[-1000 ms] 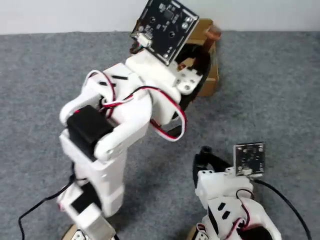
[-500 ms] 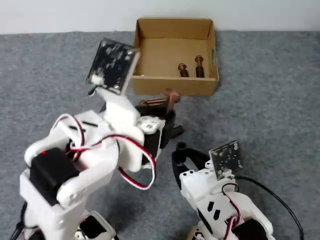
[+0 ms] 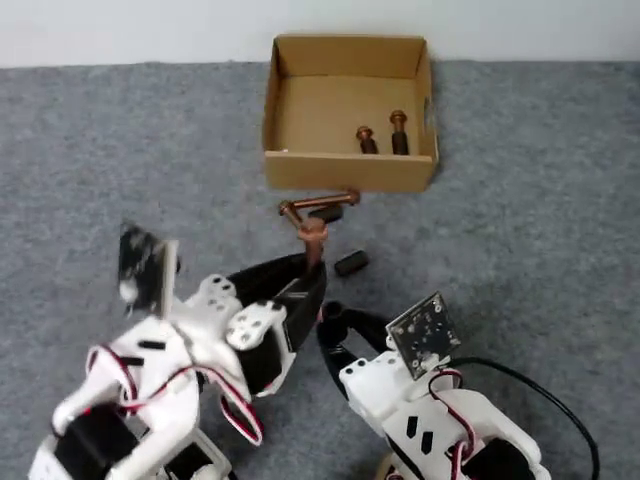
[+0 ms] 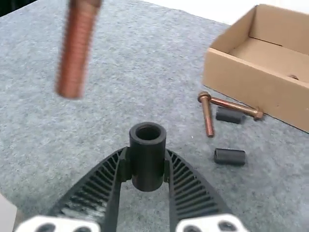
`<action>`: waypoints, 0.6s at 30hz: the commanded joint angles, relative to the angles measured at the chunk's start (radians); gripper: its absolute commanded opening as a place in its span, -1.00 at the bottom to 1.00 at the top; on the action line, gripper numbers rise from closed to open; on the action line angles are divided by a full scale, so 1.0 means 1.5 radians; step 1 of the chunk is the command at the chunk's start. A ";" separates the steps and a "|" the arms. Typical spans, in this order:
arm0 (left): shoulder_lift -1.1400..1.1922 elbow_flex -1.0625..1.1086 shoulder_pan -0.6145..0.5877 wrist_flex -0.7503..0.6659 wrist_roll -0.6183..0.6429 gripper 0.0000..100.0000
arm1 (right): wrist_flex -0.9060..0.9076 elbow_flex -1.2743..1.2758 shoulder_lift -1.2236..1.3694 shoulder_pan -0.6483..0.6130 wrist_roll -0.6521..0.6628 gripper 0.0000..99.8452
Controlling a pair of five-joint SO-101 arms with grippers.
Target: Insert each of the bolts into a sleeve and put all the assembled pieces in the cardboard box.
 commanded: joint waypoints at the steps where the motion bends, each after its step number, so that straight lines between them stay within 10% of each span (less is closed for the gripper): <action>1: -0.129 0.138 0.001 -0.124 0.001 -0.99 | -0.020 -0.005 0.001 -0.011 0.010 -0.98; 18: -0.317 0.344 0.001 -0.229 0.004 -0.99 | -0.020 -0.005 0.001 -0.011 0.066 -0.98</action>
